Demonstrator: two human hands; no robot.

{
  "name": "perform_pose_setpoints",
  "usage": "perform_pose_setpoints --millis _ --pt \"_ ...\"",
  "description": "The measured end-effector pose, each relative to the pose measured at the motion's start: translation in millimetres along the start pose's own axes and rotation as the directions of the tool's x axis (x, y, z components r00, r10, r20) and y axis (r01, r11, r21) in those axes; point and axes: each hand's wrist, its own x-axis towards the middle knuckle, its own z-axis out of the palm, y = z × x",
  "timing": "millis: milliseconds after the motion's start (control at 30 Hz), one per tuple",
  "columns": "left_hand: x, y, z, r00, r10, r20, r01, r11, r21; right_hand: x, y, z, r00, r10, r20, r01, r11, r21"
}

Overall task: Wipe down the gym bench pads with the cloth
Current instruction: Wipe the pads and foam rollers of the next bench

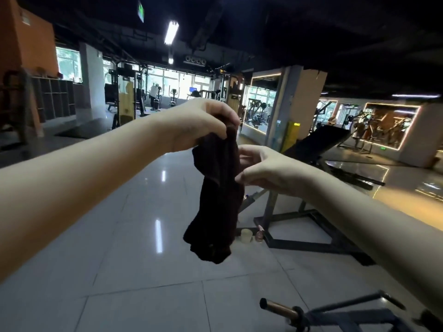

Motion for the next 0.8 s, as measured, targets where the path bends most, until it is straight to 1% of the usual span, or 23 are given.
perform_pose_setpoints --millis 33,100,167,200,267,333,367,400,467,500,533,600,667,733,800 --pt "10 -5 -4 1.0 0.024 -0.003 -0.023 0.999 0.034 9 5 -5 0.999 -0.005 -0.04 0.004 0.999 -0.034" --pt "29 -15 -10 0.998 0.059 -0.028 -0.053 0.981 0.184 27 13 -18 0.986 -0.003 -0.164 -0.025 0.985 -0.169" --pt "46 -22 -14 0.994 0.084 -0.067 -0.056 0.937 0.346 44 19 -35 0.957 -0.018 -0.29 -0.081 0.941 -0.328" --pt "56 -26 -15 0.993 0.086 -0.082 -0.047 0.92 0.388 52 22 -45 0.939 -0.041 -0.341 -0.107 0.908 -0.406" --pt "80 -40 -19 0.991 0.079 -0.112 -0.026 0.913 0.408 66 27 -70 0.91 -0.112 -0.399 -0.148 0.812 -0.565" --pt "107 -56 -23 0.99 0.057 -0.128 0.002 0.909 0.417 79 33 -98 0.89 -0.173 -0.422 -0.161 0.746 -0.647" --pt "123 -65 -23 0.991 0.034 -0.128 0.026 0.897 0.441 85 36 -113 0.882 -0.179 -0.435 -0.162 0.753 -0.638" --pt "140 -74 -23 0.991 0.018 -0.136 0.052 0.869 0.493 92 39 -130 0.88 -0.16 -0.447 -0.159 0.787 -0.596" --pt "177 -91 -17 0.984 0.007 -0.177 0.101 0.799 0.593 111 46 -168 0.88 -0.083 -0.467 -0.165 0.87 -0.465" --pt "199 -100 -13 0.978 0.005 -0.207 0.123 0.79 0.6 123 50 -188 0.879 -0.049 -0.474 -0.164 0.902 -0.399" --pt "222 -110 -8 0.971 -0.011 -0.239 0.15 0.807 0.571 138 55 -208 0.879 -0.021 -0.477 -0.15 0.936 -0.318" --pt "269 -126 5 0.958 -0.106 -0.267 0.214 0.883 0.418 169 64 -246 0.876 0.037 -0.48 -0.106 0.987 -0.117" --pt "316 -135 21 0.947 -0.225 -0.228 0.278 0.931 0.237 202 69 -282 0.888 0.066 -0.455 -0.056 0.998 0.036" --pt "363 -136 37 0.94 -0.293 -0.175 0.309 0.948 0.072 231 68 -316 0.904 0.073 -0.422 -0.025 0.993 0.118" --pt "406 -136 47 0.94 -0.317 -0.128 0.302 0.945 -0.126 258 67 -350 0.911 0.032 -0.411 0.003 0.996 0.085"
